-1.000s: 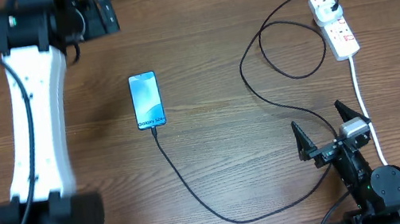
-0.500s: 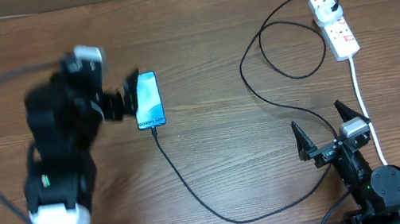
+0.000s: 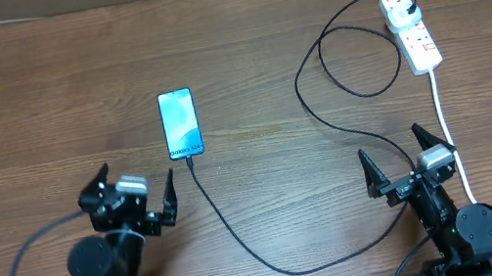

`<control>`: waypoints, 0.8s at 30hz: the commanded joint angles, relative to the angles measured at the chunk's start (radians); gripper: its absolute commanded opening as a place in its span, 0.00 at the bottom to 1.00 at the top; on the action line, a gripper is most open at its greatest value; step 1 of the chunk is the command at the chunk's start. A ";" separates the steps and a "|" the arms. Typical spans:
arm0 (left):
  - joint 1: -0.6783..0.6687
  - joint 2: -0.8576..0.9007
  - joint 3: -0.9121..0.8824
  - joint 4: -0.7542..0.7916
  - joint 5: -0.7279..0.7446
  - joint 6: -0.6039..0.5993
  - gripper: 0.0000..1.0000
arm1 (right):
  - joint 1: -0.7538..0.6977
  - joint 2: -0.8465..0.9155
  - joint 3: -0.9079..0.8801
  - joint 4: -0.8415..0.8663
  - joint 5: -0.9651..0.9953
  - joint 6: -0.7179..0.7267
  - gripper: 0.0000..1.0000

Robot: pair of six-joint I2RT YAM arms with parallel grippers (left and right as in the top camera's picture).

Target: Plug charger to phone and switch on socket

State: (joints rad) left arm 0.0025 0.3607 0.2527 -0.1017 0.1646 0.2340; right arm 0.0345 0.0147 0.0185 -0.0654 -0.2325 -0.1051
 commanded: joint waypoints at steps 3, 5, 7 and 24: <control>0.004 -0.189 -0.148 0.011 -0.050 0.021 1.00 | 0.005 -0.012 -0.011 0.005 -0.005 0.003 1.00; 0.004 -0.241 -0.189 0.009 -0.053 0.021 1.00 | 0.005 -0.012 -0.011 0.005 -0.004 0.003 1.00; 0.004 -0.283 -0.222 0.009 -0.053 0.021 1.00 | 0.005 -0.012 -0.011 0.005 -0.004 0.003 1.00; -0.024 -0.357 -0.240 0.014 -0.087 0.021 1.00 | 0.005 -0.012 -0.011 0.005 -0.005 0.003 1.00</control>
State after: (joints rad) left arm -0.0135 0.0158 0.0227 -0.0895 0.0925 0.2401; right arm 0.0345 0.0147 0.0185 -0.0647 -0.2325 -0.1051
